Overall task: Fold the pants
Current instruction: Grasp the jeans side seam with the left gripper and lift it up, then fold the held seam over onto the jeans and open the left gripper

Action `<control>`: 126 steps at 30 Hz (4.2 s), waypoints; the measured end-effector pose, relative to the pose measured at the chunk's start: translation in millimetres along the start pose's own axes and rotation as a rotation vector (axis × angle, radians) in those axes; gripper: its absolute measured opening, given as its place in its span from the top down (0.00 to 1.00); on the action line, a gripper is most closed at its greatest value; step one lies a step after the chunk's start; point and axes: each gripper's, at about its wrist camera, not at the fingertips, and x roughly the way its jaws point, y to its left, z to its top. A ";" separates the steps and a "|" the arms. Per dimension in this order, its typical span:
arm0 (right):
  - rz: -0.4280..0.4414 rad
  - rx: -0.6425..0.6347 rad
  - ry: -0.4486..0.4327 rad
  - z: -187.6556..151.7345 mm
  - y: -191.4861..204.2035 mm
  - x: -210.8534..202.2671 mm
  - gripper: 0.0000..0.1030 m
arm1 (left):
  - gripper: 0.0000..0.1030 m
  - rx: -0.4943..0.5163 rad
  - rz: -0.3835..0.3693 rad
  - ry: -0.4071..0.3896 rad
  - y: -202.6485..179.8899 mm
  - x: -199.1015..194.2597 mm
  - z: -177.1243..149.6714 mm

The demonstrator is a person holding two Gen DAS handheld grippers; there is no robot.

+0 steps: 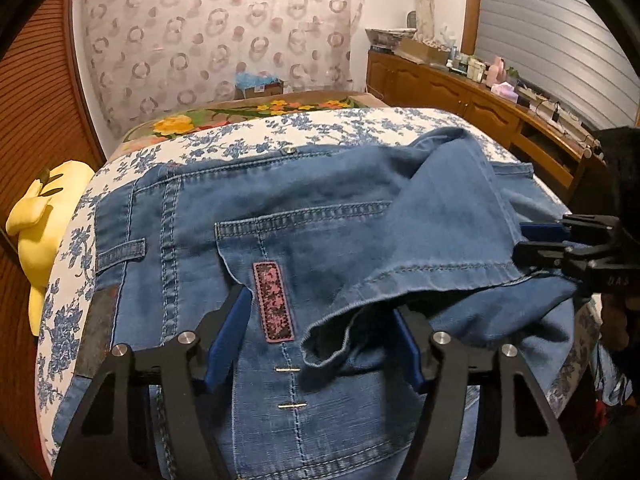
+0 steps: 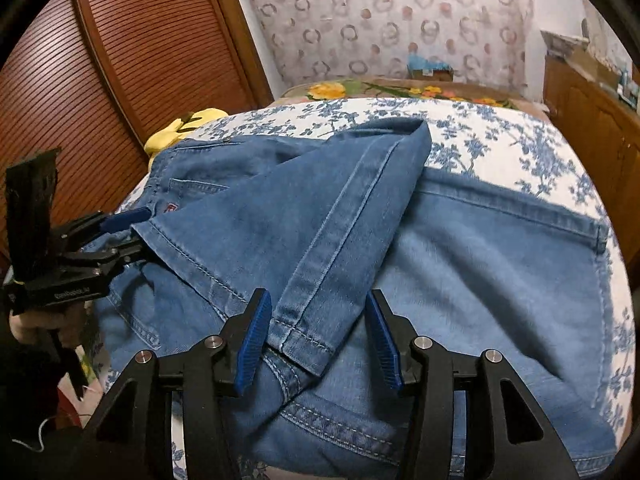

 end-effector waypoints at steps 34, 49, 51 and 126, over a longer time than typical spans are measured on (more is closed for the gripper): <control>0.140 -0.255 -0.284 105.4 62.4 -28.5 0.92 | 0.91 -0.033 -0.148 -0.167 19.4 -104.7 -13.8; 0.154 -0.379 -0.078 155.6 119.0 96.8 0.92 | 0.91 -0.170 -0.034 -0.063 91.0 -85.8 -55.8; 0.143 -0.387 -0.061 162.2 121.5 111.8 0.92 | 0.91 -0.175 -0.019 -0.054 95.9 -81.1 -56.1; -0.125 -0.042 -0.090 -59.5 -45.3 -68.6 0.57 | 0.23 -0.175 0.122 -0.138 78.0 -107.4 -48.3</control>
